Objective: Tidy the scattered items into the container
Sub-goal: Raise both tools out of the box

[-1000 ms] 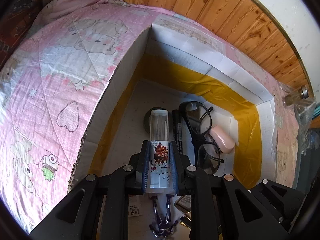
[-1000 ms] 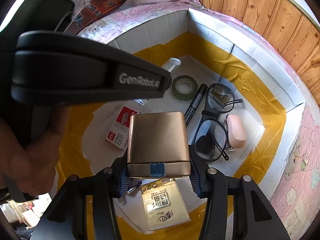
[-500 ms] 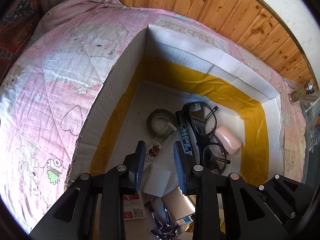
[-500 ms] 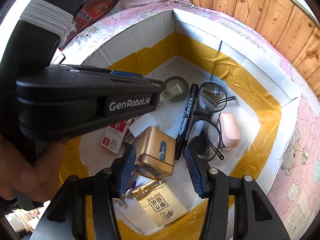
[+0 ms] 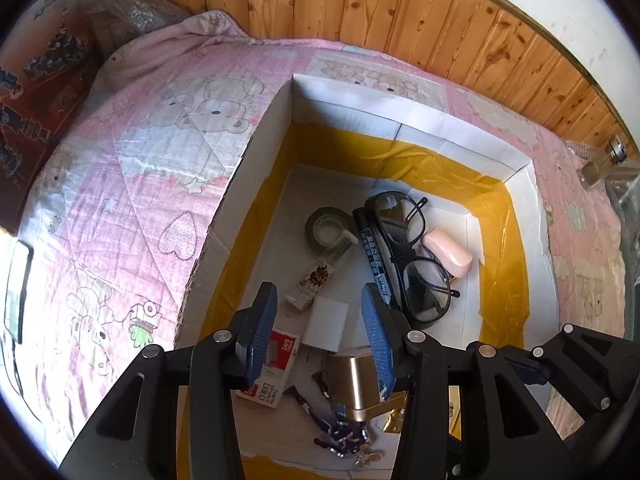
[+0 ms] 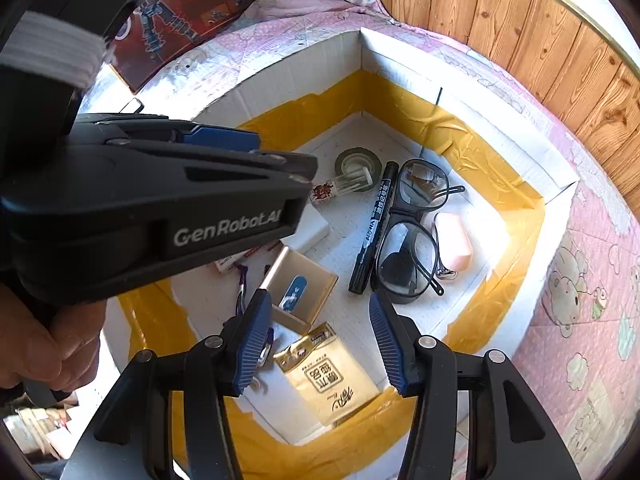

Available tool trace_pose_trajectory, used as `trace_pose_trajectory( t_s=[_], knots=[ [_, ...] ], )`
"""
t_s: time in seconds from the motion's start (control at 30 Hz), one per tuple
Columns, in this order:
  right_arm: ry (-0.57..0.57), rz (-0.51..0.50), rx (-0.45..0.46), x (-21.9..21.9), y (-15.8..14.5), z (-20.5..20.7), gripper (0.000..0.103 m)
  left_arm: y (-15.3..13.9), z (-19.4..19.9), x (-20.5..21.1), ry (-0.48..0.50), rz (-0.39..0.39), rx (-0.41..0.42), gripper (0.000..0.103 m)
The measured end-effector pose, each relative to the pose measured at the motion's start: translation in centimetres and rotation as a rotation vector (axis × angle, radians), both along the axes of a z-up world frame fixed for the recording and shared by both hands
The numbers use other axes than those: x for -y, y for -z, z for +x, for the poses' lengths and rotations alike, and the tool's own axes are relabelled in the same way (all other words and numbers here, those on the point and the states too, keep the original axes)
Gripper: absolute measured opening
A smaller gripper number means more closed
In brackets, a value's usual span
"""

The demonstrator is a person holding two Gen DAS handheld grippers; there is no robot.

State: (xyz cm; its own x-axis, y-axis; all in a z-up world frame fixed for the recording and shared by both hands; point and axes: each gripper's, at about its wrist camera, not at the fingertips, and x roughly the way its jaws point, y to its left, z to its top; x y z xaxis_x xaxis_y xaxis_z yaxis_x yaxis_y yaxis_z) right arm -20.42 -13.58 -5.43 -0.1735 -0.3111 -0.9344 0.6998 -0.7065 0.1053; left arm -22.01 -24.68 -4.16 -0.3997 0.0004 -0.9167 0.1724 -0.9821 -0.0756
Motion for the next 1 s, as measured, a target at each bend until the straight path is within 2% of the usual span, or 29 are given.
trace_pose_trajectory(
  t_s=[0.33, 0.43, 0.63, 0.83, 1.0],
  knots=[
    [-0.029, 0.014, -0.095, -2.2, -2.6, 3.4, 0.055, -3.1, 4.8, -1.2, -0.003, -0.063, -0.067, 0.053],
    [-0.049, 0.026, -0.141, -3.0, -3.3, 4.8, 0.059, -3.8, 6.5, -1.9, 0.013, -0.047, -0.076, 0.056],
    [-0.086, 0.036, -0.211, -4.2, -4.0, 8.0, 0.060, -4.5, 9.8, -3.9, 0.034, -0.005, -0.084, 0.059],
    [-0.086, 0.029, -0.224, -5.3, -3.9, 10.1, 0.061, -4.9, 12.4, -5.3, 0.038, -0.038, -0.110, 0.069],
    [-0.055, 0.012, -0.221, -6.5, -3.8, 10.9, 0.061, -5.2, 14.0, -5.4, 0.027, -0.065, -0.137, 0.069]
  ],
)
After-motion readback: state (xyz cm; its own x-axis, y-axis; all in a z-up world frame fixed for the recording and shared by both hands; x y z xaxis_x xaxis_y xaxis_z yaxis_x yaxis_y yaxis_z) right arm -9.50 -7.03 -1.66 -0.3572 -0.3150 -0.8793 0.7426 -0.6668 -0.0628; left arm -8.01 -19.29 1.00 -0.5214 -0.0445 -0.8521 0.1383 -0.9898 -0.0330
